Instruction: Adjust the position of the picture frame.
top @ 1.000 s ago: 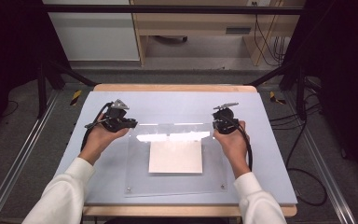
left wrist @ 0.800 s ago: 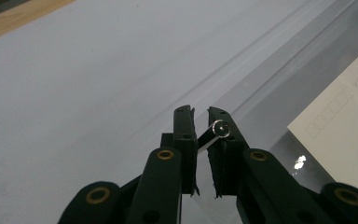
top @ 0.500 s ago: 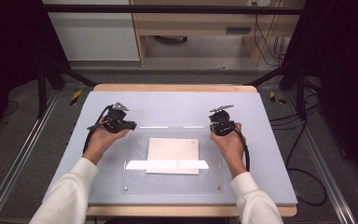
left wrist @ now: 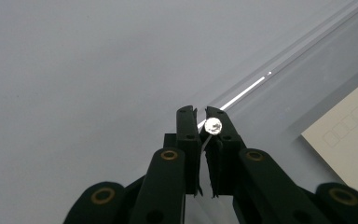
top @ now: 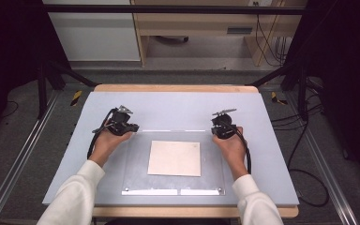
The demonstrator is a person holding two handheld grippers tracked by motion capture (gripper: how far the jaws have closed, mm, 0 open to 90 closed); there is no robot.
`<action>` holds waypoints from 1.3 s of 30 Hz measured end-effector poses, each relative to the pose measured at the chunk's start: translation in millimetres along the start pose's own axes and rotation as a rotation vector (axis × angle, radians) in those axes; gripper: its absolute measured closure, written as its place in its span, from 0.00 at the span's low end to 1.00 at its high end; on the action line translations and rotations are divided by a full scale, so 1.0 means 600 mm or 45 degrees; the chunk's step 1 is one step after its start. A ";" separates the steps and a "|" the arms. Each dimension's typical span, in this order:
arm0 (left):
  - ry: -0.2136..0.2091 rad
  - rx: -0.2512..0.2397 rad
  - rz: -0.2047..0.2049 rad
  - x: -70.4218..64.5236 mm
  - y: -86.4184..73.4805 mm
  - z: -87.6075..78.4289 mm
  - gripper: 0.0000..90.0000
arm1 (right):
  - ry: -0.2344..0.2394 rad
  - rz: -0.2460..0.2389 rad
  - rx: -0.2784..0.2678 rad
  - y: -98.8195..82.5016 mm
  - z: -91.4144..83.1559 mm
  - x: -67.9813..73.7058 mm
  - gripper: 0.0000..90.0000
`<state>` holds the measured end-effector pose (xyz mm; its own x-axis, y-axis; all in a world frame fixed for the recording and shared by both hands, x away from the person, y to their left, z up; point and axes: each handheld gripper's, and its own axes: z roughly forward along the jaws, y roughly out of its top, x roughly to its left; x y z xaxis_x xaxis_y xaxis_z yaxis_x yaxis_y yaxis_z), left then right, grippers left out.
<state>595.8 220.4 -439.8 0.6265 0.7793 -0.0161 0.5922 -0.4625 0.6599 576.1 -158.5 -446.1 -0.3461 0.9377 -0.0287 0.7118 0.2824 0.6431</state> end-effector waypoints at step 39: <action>0.044 -0.032 -0.053 -0.005 -0.012 0.011 0.93 | 0.043 0.018 -0.089 -0.020 0.012 -0.008 0.95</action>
<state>592.8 218.6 -449.3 0.5833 0.8121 -0.0186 0.6046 -0.4188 0.6776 573.7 -164.9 -459.3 -0.3573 0.9340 0.0060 0.6728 0.2529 0.6952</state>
